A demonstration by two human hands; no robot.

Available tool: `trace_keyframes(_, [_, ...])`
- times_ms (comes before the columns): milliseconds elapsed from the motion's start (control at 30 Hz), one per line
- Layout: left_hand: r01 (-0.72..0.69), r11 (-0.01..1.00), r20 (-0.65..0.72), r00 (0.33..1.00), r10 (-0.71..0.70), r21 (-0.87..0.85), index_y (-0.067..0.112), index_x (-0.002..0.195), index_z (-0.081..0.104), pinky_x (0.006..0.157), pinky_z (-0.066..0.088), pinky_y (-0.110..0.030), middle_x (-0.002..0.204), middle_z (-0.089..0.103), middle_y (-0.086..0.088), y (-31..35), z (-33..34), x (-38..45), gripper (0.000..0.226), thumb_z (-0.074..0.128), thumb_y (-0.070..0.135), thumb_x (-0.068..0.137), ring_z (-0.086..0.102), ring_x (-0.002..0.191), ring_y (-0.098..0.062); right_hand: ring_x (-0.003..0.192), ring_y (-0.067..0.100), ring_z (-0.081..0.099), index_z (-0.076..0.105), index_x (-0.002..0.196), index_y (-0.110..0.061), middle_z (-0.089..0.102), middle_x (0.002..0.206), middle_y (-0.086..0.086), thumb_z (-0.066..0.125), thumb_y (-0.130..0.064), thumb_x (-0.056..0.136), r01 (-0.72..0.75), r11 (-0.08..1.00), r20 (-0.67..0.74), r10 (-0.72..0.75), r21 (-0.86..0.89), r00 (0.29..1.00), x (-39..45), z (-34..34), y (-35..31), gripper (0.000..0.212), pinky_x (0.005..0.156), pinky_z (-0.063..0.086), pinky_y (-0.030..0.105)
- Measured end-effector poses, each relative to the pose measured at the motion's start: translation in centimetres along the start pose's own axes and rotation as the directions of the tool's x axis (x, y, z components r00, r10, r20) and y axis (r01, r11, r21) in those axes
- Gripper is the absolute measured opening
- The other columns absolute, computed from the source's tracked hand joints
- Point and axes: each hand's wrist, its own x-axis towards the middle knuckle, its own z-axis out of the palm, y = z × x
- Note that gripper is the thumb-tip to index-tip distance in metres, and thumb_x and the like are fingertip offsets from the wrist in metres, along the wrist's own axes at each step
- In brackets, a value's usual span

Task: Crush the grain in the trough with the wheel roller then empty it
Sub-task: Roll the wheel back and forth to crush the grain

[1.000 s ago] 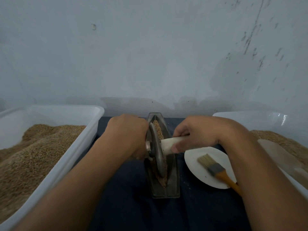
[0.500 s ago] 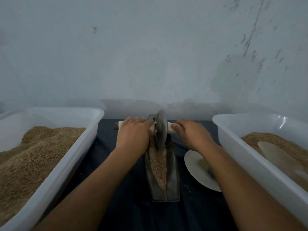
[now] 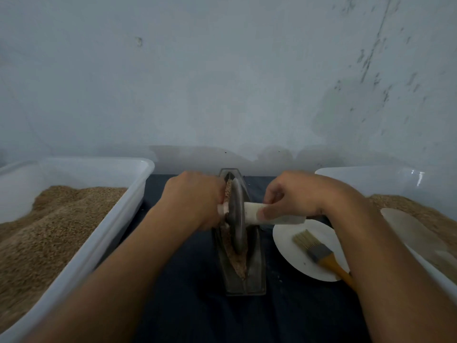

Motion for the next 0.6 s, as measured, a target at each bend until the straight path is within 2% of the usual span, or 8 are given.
trace_keyframes(100, [-0.013, 0.998, 0.077, 0.997, 0.008, 0.068, 0.033, 0.095, 0.058, 0.07, 0.046, -0.033, 0.093, 0.061, 0.009, 0.5, -1.5, -1.2, 0.037, 0.075, 0.054, 0.07, 0.058, 0.087, -0.018, 0.077, 0.002, 0.063, 0.07, 0.082, -0.038, 0.067, 0.084, -0.02, 0.08, -0.062, 0.067, 0.001, 0.999, 0.035, 0.0, -0.033, 0.999, -1.1, -0.7, -1.0, 0.03, 0.055, 0.044, 0.021])
trace_keyframes(200, [-0.007, 0.996, 0.085, 0.996, -0.001, 0.09, 0.032, 0.092, 0.058, 0.069, 0.043, -0.032, 0.092, 0.06, 0.009, 0.6, -1.9, -1.5, 0.037, 0.077, 0.054, 0.069, 0.055, 0.084, -0.017, 0.074, 0.001, 0.061, 0.069, 0.082, -0.038, 0.067, 0.084, -0.019, 0.081, -0.062, 0.064, -0.01, 0.995, 0.041, 0.014, -0.095, 0.999, -1.6, -1.0, -1.5, 0.033, 0.048, 0.041, 0.019])
trace_keyframes(333, [-0.008, 0.998, 0.107, 0.994, 0.001, 0.065, 0.032, 0.092, 0.058, 0.069, 0.044, -0.034, 0.092, 0.059, 0.009, 0.1, -1.4, -1.0, 0.035, 0.075, 0.056, 0.072, 0.055, 0.086, -0.017, 0.08, 0.005, 0.064, 0.069, 0.086, -0.039, 0.068, 0.087, -0.018, 0.077, -0.062, 0.07, -0.007, 0.997, 0.018, 0.008, -0.073, 1.0, -0.9, -0.6, -1.4, 0.029, 0.066, 0.055, 0.03])
trace_keyframes(433, [0.007, 1.0, 0.109, 0.994, -0.01, 0.025, 0.032, 0.098, 0.058, 0.067, 0.041, -0.034, 0.093, 0.058, 0.007, -0.6, 0.2, 0.2, 0.029, 0.068, 0.053, 0.079, 0.053, 0.083, -0.019, 0.084, 0.006, 0.062, 0.07, 0.099, -0.038, 0.067, 0.095, -0.016, 0.065, -0.061, 0.083, 0.02, 0.994, -0.03, -0.023, -0.107, 0.999, 0.4, 0.3, -0.8, 0.029, 0.077, 0.055, 0.035])
trace_keyframes(533, [0.054, 0.995, 0.057, 0.997, -0.05, -0.08, 0.032, 0.106, 0.057, 0.069, 0.041, -0.036, 0.102, 0.061, 0.003, -1.2, 2.5, 1.8, 0.019, 0.06, 0.04, 0.088, 0.051, 0.083, -0.02, 0.082, 0.012, 0.062, 0.07, 0.102, -0.032, 0.067, 0.094, -0.009, 0.054, -0.057, 0.093, 0.014, 0.999, -0.104, -0.017, -0.029, 0.994, 2.0, 1.7, 0.5, 0.031, 0.075, 0.052, 0.037])
trace_keyframes(600, [0.091, 0.988, -0.017, 0.995, -0.094, -0.128, 0.032, 0.114, 0.055, 0.072, 0.044, -0.038, 0.104, 0.062, 0.001, -1.2, 3.9, 2.6, 0.024, 0.057, 0.033, 0.09, 0.054, 0.085, -0.023, 0.081, 0.016, 0.062, 0.069, 0.105, -0.029, 0.068, 0.093, -0.004, 0.049, -0.053, 0.097, 0.0, 0.999, -0.227, 0.008, 0.037, 0.974, 3.4, 3.0, 1.0, 0.032, 0.074, 0.052, 0.039])
